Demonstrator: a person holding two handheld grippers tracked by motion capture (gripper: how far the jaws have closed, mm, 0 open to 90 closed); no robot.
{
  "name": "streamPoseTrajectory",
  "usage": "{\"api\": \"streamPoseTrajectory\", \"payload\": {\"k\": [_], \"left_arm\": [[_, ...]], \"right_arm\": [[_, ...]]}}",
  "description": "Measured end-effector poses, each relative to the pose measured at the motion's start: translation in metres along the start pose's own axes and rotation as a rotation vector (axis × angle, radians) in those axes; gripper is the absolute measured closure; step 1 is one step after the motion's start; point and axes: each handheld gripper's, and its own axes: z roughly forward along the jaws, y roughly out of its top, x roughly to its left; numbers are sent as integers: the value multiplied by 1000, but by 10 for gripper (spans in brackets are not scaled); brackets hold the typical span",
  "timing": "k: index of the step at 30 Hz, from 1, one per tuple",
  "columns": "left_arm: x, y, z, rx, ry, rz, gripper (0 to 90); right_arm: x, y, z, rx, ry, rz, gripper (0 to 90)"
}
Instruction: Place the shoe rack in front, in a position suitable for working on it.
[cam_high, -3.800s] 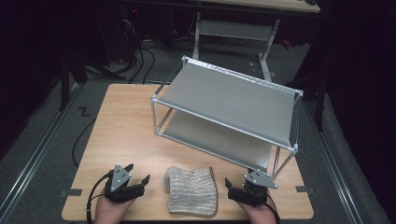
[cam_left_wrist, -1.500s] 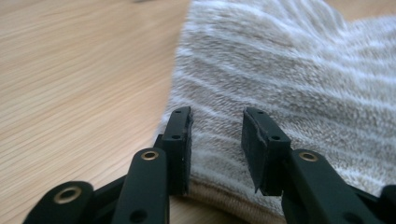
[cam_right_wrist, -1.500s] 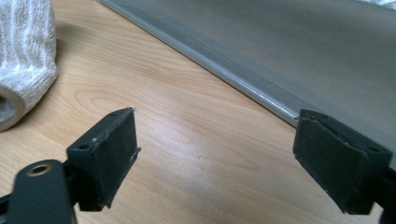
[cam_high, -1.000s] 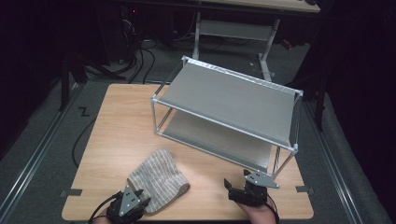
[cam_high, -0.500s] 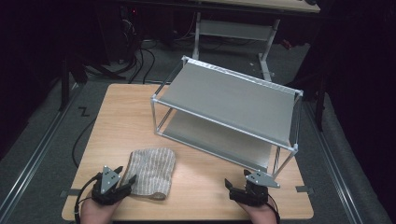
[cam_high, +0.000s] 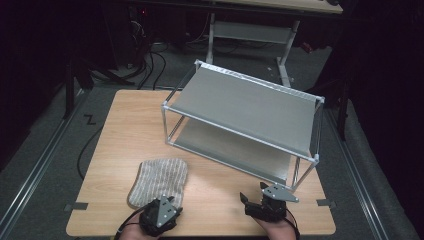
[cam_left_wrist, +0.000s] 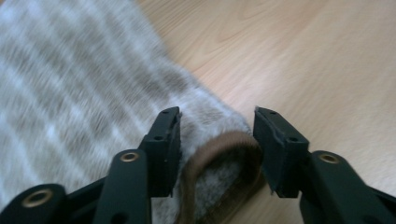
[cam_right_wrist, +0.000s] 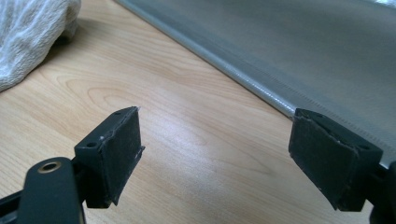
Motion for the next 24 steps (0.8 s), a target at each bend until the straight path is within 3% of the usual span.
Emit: {"api": "streamPoseTrajectory", "payload": {"k": [3, 4, 6, 8, 14, 17, 18, 19, 24], "left_arm": [[20, -14, -8, 1, 17, -82, 570], [33, -24, -16, 12, 33, -124, 581], [39, -29, -20, 20, 50, -143, 587], [54, -41, -30, 32, 78, -204, 598], [60, -47, -38, 32, 90, -215, 583], [61, -46, -43, -21, 59, -225, 524], [61, -43, -48, -88, 44, -225, 494], [61, -43, -48, -88, 44, -225, 474], [64, -24, -55, -200, 13, -252, 412]], "right_arm": [[-1, 0, -1, -5, 1, 14, 170], [-2, 0, -1, -4, 2, 10, 170], [-2, -1, -1, -4, 1, 6, 170], [-2, -1, -1, -6, 1, 12, 170], [-1, 1, -2, -7, 1, 4, 171], [-3, 3, -6, -29, 0, 13, 183], [-5, 4, -9, -33, -8, 4, 187], [-5, 4, -9, -33, -8, 4, 187], [-12, 8, -24, -43, -35, 5, 197]]}}
